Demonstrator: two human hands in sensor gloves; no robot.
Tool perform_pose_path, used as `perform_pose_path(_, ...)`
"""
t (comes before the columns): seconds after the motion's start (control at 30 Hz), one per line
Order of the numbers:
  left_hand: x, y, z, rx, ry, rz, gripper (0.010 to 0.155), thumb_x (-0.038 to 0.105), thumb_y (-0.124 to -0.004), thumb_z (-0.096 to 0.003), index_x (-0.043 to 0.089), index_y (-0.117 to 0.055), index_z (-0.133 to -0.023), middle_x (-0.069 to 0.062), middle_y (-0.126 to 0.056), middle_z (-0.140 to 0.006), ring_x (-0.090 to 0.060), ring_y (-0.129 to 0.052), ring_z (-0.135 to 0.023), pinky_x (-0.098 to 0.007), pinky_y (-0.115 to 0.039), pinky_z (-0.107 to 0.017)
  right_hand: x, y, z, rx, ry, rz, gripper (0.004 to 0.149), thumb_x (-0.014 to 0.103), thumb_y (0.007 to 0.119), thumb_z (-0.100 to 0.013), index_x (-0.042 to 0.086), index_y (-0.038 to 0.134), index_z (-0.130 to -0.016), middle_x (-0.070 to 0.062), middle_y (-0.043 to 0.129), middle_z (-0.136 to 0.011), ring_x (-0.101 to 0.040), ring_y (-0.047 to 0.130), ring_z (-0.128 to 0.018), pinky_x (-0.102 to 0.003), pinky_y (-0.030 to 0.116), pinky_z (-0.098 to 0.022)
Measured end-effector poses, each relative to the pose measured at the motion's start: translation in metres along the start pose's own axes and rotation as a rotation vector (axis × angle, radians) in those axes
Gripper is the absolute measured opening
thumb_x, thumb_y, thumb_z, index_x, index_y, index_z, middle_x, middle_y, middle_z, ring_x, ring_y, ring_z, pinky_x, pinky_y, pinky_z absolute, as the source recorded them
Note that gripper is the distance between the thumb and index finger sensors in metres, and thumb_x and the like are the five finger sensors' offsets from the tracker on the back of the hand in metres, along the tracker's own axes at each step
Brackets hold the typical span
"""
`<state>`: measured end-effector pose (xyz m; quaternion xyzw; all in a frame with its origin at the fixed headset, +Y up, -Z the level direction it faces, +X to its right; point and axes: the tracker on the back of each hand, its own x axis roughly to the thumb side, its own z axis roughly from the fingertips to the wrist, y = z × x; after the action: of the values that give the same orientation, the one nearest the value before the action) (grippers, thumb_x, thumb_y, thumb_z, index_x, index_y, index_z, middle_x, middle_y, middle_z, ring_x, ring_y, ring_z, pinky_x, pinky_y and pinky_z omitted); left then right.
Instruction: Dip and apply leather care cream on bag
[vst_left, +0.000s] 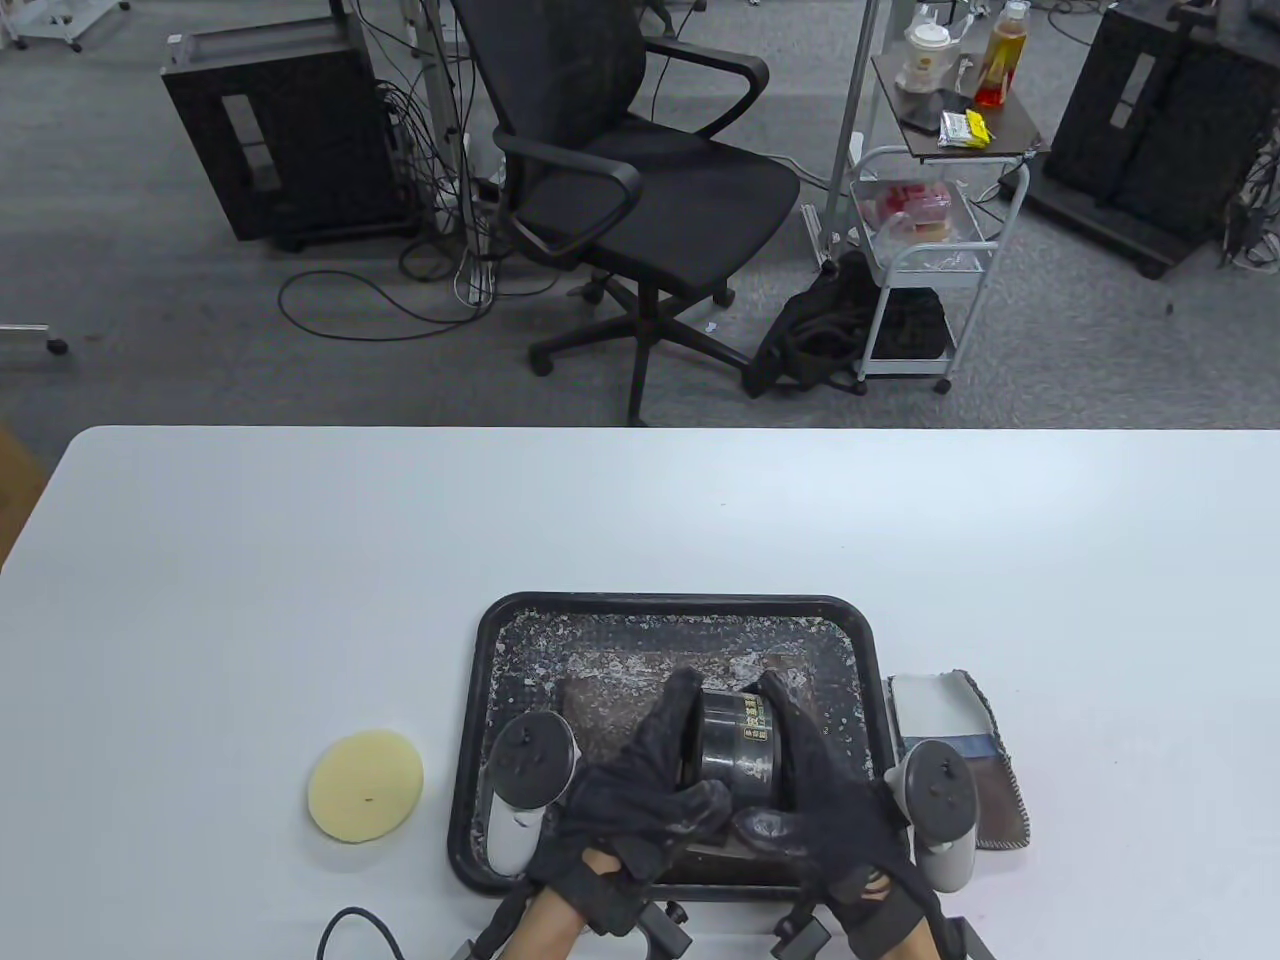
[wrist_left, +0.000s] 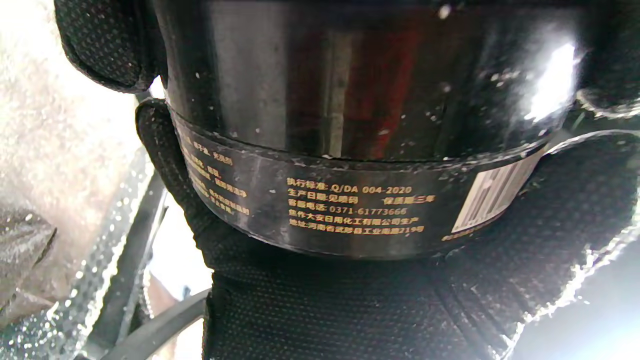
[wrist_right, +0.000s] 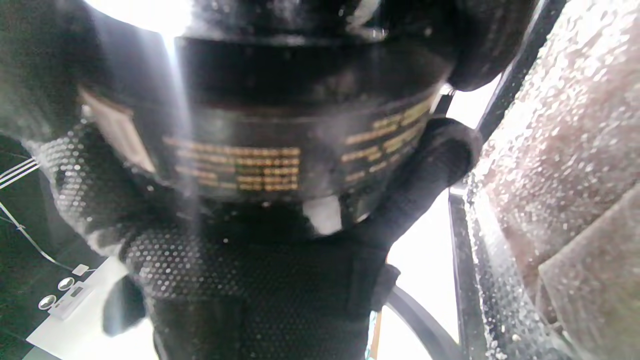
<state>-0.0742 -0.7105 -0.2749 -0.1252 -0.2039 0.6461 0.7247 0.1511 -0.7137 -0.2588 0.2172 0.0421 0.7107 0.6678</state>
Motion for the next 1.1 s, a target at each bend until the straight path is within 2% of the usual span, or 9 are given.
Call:
perform_pose_path(0.53,-0.013,-0.003,-0.005,-0.037,0.131,0.095,0.111,0.088,-0.082,-0.0231,0.036,-0.032,-0.107,-0.011,-0.036,-0.114,-0.048,-0.057,-0.100,-0.061,-0.084,-0.053,-0.002,-0.004,0.007,-0.052,0.002,0.082,0.116,0.070,0.094,-0.029,0.025,0.030,-0.114,-0.024,0.028,-0.115,-0.067,0.059,-0.095,-0.069,0.071,-0.061)
perform_pose_path(0.6,-0.021,-0.002,-0.004,-0.039,0.208,0.147,0.111,0.091,-0.076,-0.0236,0.033,-0.032,-0.107,-0.013,-0.040,-0.112,-0.049,-0.063,-0.098,-0.058,-0.089,-0.049,0.002,0.000,0.006,-0.040,-0.023,0.128,0.115,0.065,0.098,-0.029,0.028,0.031,-0.115,-0.021,0.025,-0.116,-0.067,0.052,-0.098,-0.072,0.065,-0.063)
perform_pose_path(0.63,-0.030,-0.003,-0.002,-0.053,0.282,0.261,0.111,0.092,-0.074,-0.0241,0.032,-0.033,-0.108,-0.015,-0.042,-0.112,-0.049,-0.065,-0.096,-0.057,-0.090,-0.047,0.005,0.003,0.006,-0.040,-0.022,0.211,0.114,0.064,0.098,-0.029,0.029,0.031,-0.114,-0.020,0.025,-0.116,-0.066,0.051,-0.099,-0.072,0.064,-0.064)
perform_pose_path(0.67,-0.037,-0.003,-0.001,-0.073,0.307,0.415,0.111,0.089,-0.079,-0.0245,0.030,-0.034,-0.108,-0.016,-0.041,-0.111,-0.052,-0.062,-0.096,-0.061,-0.087,-0.047,0.008,0.005,0.005,-0.031,-0.033,0.310,0.114,0.066,0.097,-0.029,0.030,0.031,-0.114,-0.019,0.025,-0.116,-0.065,0.052,-0.099,-0.071,0.065,-0.064)
perform_pose_path(0.73,-0.042,0.001,-0.001,-0.161,0.321,0.457,0.110,0.085,-0.082,-0.0271,0.030,-0.030,-0.108,-0.016,-0.034,-0.112,-0.052,-0.053,-0.099,-0.065,-0.079,-0.052,0.006,0.010,0.005,-0.031,-0.027,0.312,0.114,0.066,0.097,-0.029,0.030,0.030,-0.114,-0.019,0.025,-0.117,-0.064,0.050,-0.100,-0.071,0.064,-0.065)
perform_pose_path(0.87,-0.045,0.005,0.000,-0.212,0.298,0.331,0.112,0.093,-0.067,-0.0296,0.028,-0.016,-0.106,-0.014,-0.027,-0.112,-0.047,-0.050,-0.102,-0.059,-0.075,-0.061,0.000,0.014,0.002,-0.013,0.002,0.272,0.114,0.066,0.095,-0.031,0.028,0.027,-0.114,-0.019,0.024,-0.116,-0.064,0.049,-0.100,-0.071,0.063,-0.065)
perform_pose_path(0.97,-0.042,0.005,-0.002,-0.256,0.195,0.423,0.110,0.085,-0.070,-0.0334,0.030,-0.001,-0.101,-0.003,0.002,-0.109,-0.038,-0.005,-0.106,-0.069,-0.035,-0.074,-0.004,0.014,0.001,-0.044,0.033,0.222,0.113,0.068,0.093,-0.033,0.025,0.027,-0.114,-0.020,0.025,-0.116,-0.065,0.050,-0.099,-0.071,0.064,-0.064)
perform_pose_path(1.0,-0.037,0.008,-0.003,-0.231,0.115,0.399,0.109,0.082,-0.071,-0.0349,0.033,0.001,-0.100,0.000,0.007,-0.108,-0.035,0.001,-0.105,-0.069,-0.028,-0.075,-0.005,0.013,0.001,-0.062,0.031,0.188,0.113,0.068,0.092,-0.033,0.025,0.026,-0.114,-0.021,0.025,-0.116,-0.065,0.051,-0.099,-0.070,0.065,-0.064)
perform_pose_path(1.1,-0.023,0.016,-0.003,-0.161,-0.044,0.231,0.109,0.077,-0.078,-0.0338,0.036,-0.003,-0.101,0.002,0.003,-0.110,-0.034,-0.001,-0.106,-0.070,-0.027,-0.074,-0.007,0.008,0.002,-0.087,0.045,0.033,0.114,0.071,0.091,-0.034,0.023,0.026,-0.114,-0.022,0.026,-0.115,-0.064,0.053,-0.097,-0.069,0.068,-0.062)
